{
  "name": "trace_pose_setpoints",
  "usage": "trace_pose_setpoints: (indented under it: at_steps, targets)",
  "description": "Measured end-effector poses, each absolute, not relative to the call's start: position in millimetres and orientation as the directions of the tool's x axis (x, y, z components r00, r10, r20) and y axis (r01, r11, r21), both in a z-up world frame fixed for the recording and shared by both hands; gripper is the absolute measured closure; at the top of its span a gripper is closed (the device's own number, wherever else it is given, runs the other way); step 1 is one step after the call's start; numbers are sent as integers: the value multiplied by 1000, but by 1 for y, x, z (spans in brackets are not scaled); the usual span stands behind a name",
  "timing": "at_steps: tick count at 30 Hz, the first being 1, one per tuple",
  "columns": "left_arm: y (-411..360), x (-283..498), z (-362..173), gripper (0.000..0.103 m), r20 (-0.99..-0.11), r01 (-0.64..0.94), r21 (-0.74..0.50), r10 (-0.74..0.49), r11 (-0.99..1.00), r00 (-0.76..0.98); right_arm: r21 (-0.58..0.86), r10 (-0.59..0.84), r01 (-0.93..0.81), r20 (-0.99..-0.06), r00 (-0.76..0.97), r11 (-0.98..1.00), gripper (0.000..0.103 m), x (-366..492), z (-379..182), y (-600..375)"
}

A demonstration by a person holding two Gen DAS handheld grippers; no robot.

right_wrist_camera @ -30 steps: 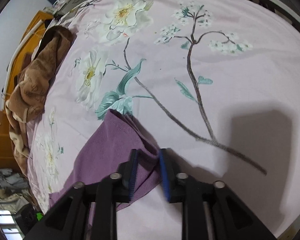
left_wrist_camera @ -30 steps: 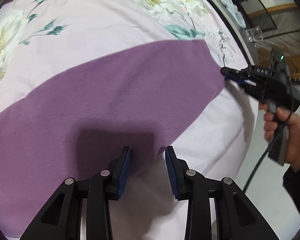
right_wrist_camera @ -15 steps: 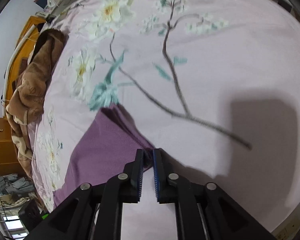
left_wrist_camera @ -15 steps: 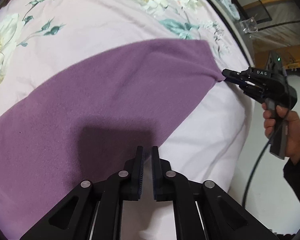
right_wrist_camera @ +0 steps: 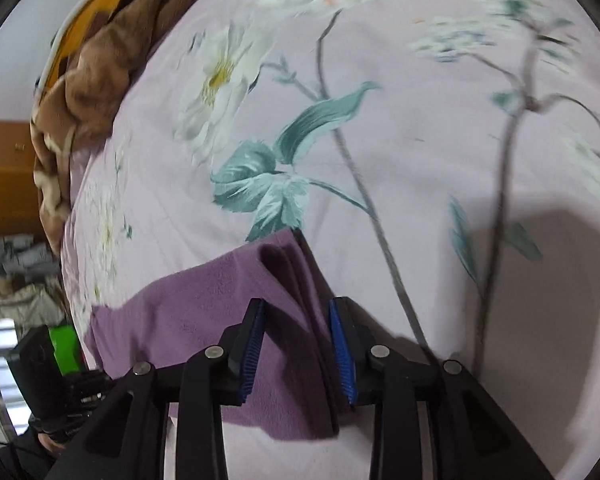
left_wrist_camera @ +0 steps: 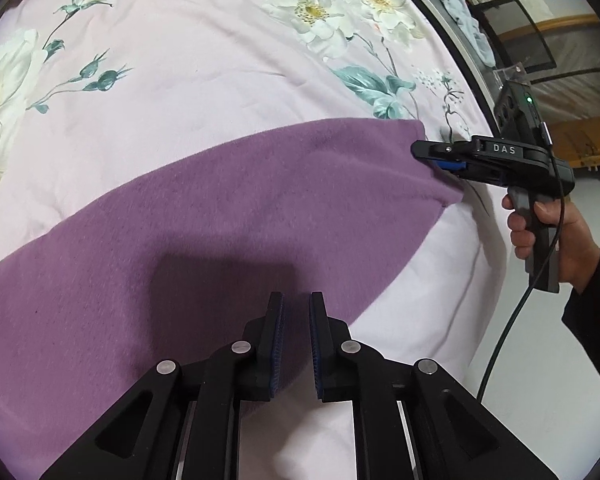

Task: Fold clothes

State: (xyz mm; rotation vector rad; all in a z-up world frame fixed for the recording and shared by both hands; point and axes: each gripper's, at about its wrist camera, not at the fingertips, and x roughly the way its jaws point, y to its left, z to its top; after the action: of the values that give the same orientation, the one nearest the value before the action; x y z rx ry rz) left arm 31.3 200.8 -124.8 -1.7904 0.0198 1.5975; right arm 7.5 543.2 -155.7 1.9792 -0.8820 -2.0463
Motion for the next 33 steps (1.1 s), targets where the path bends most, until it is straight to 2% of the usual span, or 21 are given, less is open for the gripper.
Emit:
trace_pose_setpoints:
  at_steps: [1, 2, 6, 9, 11, 12, 16, 22, 23, 25, 33]
  targets:
    - [202, 31, -125, 90, -869, -460, -493, 438, -738, 229, 505, -497, -269, -862, -104, -820, 94, 4, -155, 542]
    - [204, 30, -124, 90, -870, -460, -492, 436, -739, 229, 508, -497, -254, -861, -110, -823, 95, -1, -150, 541]
    - [209, 29, -122, 90, -870, -462, -491, 441, -739, 220, 544, -510, -205, -837, -198, -813, 95, -16, -126, 546]
    - [207, 28, -127, 90, -873, -454, -486, 432, -747, 225, 539, -505, -214, -841, -197, -815, 94, -23, -132, 552]
    - [205, 29, -131, 90, -876, -447, -482, 421, -754, 235, 522, -503, -247, -853, -137, -817, 87, -19, -150, 550]
    - [204, 30, -131, 90, -876, -447, -482, 421, -754, 235, 514, -505, -265, -857, -106, -816, 87, -17, -159, 550]
    - [199, 32, -130, 90, -874, -470, -485, 417, -737, 248, 588, -571, -306, -807, -151, -749, 76, -8, -165, 562]
    - [196, 31, -135, 90, -881, -457, -473, 401, -753, 252, 628, -621, -252, -775, -117, -736, 75, -20, -179, 554]
    - [196, 30, -135, 90, -882, -454, -471, 398, -756, 252, 632, -629, -255, -771, -105, -732, 77, -22, -179, 553]
    - [198, 30, -136, 90, -884, -448, -468, 395, -762, 251, 627, -626, -238, -774, -90, -741, 94, -26, -177, 546]
    - [200, 19, -125, 90, -892, -449, -451, 399, -771, 211, 653, -622, -117, -752, -219, -748, 96, -52, -127, 545]
